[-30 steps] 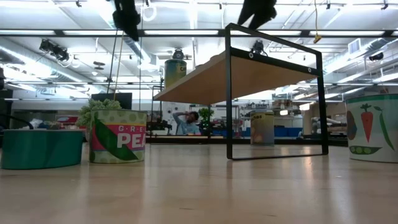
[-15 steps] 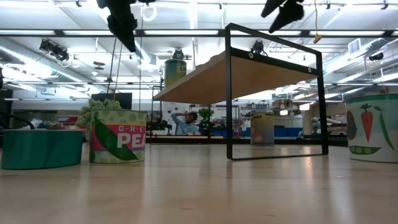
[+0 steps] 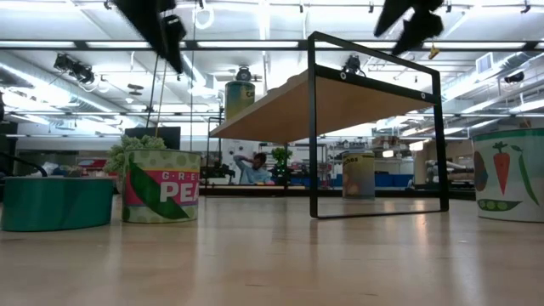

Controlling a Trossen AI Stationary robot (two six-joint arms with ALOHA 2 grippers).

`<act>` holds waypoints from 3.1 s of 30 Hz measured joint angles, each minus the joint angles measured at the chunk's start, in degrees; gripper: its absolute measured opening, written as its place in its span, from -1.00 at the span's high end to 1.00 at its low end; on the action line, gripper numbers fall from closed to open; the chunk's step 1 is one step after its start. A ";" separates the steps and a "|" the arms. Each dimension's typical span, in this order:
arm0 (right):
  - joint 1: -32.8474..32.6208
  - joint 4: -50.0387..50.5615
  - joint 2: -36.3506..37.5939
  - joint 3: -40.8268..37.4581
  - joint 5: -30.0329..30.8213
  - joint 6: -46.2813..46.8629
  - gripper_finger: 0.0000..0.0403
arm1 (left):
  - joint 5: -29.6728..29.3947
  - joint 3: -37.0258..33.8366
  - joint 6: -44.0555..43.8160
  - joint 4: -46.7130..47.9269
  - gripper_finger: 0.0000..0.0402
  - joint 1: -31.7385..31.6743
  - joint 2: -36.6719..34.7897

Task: Pick and place cans onto a shelf
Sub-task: Put the canned mix vegetables on the shelf

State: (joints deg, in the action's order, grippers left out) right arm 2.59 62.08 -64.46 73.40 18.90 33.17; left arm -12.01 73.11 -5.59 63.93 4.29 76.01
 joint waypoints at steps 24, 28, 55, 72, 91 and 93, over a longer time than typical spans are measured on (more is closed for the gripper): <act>-19.94 15.79 1.88 -8.50 -6.63 38.37 -0.84 | -4.37 -17.54 -14.88 -7.10 -0.88 -0.33 -26.69; -25.73 13.41 1.79 -10.49 -4.60 44.03 -0.84 | -4.52 -17.56 -14.85 -7.72 -0.88 -1.17 -27.13; -38.21 -3.10 -15.26 -19.32 2.25 56.20 -0.85 | -3.19 -17.56 -14.61 -7.88 -0.88 -3.50 -27.02; -37.99 -7.70 -21.37 -20.01 2.05 56.91 -0.86 | -3.19 -17.54 -14.15 -7.87 -0.88 -3.50 -27.02; -36.34 -11.17 -26.49 -21.05 0.39 53.34 -0.75 | -3.19 -17.54 -14.72 -7.96 -0.88 -3.49 -27.02; -35.82 -11.24 -26.49 -21.05 0.39 53.32 -0.68 | -3.19 -17.54 -14.72 -7.99 -0.88 -3.50 -27.00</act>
State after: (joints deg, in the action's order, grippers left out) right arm -33.23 50.84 -90.96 52.36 19.29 86.49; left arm -15.20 55.57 -20.32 55.94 0.80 49.01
